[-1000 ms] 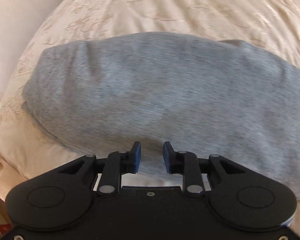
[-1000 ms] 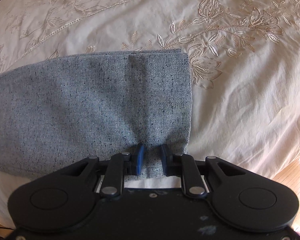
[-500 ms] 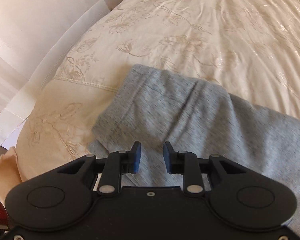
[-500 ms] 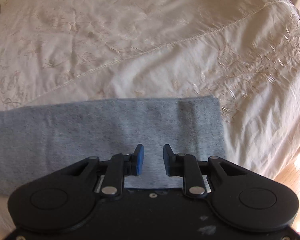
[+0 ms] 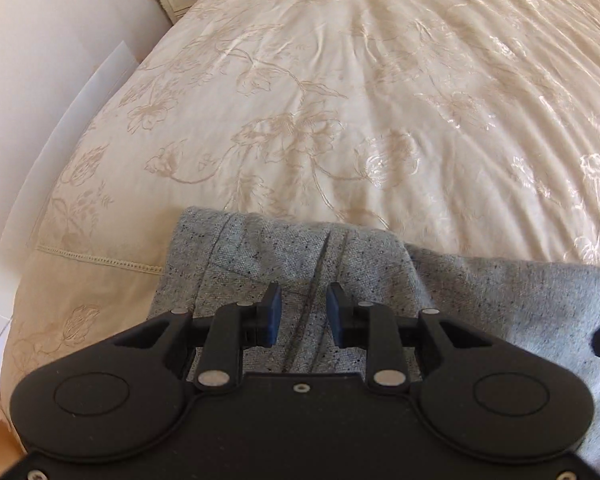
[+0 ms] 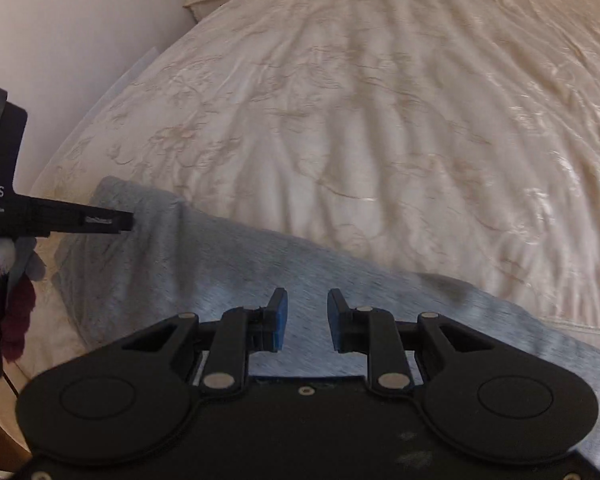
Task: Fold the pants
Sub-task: 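Grasp the folded trouser edge with the right gripper near the left gripper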
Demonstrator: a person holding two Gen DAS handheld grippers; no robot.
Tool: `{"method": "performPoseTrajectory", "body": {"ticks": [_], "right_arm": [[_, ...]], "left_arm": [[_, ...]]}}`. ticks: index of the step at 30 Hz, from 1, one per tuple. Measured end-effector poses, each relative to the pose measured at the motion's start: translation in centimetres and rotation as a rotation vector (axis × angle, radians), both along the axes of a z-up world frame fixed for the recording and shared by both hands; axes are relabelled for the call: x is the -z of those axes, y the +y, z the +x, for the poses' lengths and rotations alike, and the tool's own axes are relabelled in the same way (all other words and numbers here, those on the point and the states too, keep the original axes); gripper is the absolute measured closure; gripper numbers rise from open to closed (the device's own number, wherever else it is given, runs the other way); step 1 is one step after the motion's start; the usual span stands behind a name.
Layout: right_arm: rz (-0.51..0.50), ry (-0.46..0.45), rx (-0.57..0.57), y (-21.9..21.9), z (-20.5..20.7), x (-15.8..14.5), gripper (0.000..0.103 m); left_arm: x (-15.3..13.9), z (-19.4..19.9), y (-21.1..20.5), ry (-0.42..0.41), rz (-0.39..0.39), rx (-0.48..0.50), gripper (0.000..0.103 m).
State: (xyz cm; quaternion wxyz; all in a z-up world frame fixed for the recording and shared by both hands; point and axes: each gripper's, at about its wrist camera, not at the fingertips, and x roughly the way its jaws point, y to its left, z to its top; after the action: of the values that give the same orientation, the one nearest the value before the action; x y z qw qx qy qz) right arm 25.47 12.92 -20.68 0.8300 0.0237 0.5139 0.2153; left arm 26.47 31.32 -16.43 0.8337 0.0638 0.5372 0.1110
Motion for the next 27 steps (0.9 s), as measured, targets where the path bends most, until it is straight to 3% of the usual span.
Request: {"method": "performPoseTrajectory", "body": {"ticks": [3, 6, 8, 10, 12, 15, 17, 18, 21, 24, 27], "right_arm": [[-0.05, 0.033, -0.055, 3.9, -0.3, 2.3, 0.079], [-0.111, 0.149, -0.154, 5.5, -3.0, 5.5, 0.078], [-0.156, 0.07, -0.256, 5.7, -6.1, 5.6, 0.078], [-0.172, 0.078, -0.334, 5.4, -8.0, 5.4, 0.078], [-0.143, 0.112, -0.334, 4.1, -8.4, 4.8, 0.08], [-0.095, 0.162, -0.219, 0.8, -6.4, 3.1, 0.083], [-0.04, 0.11, -0.086, -1.6, -4.2, 1.1, 0.082], [-0.02, 0.083, -0.021, -2.9, -2.8, 0.1, 0.077], [-0.016, 0.057, 0.132, -5.6, 1.9, -1.2, 0.077], [-0.054, 0.102, 0.222, -7.4, 5.9, -0.2, 0.073], [-0.044, 0.211, 0.276, -9.4, 8.4, 2.3, 0.072]], "left_arm": [[1.9, -1.6, 0.8, 0.044, 0.017, -0.005, 0.066], [2.4, -4.4, 1.9, 0.043, 0.0, 0.003, 0.065], [2.3, -6.0, 1.9, 0.048, 0.011, 0.015, 0.065], [2.3, -7.2, 1.8, 0.06, 0.013, 0.025, 0.065], [2.4, -7.9, 1.7, 0.072, 0.009, 0.023, 0.065], [2.2, -8.0, 2.0, 0.105, -0.019, -0.004, 0.065], [2.1, -7.9, 2.3, 0.112, -0.045, -0.024, 0.066], [2.2, -7.7, 2.4, 0.118, -0.055, -0.032, 0.066], [2.6, -7.3, 2.7, 0.14, -0.072, -0.039, 0.068], [2.6, -7.0, 2.5, 0.165, -0.07, -0.028, 0.072], [2.7, -6.9, 2.5, 0.18, -0.063, -0.005, 0.072]]}}
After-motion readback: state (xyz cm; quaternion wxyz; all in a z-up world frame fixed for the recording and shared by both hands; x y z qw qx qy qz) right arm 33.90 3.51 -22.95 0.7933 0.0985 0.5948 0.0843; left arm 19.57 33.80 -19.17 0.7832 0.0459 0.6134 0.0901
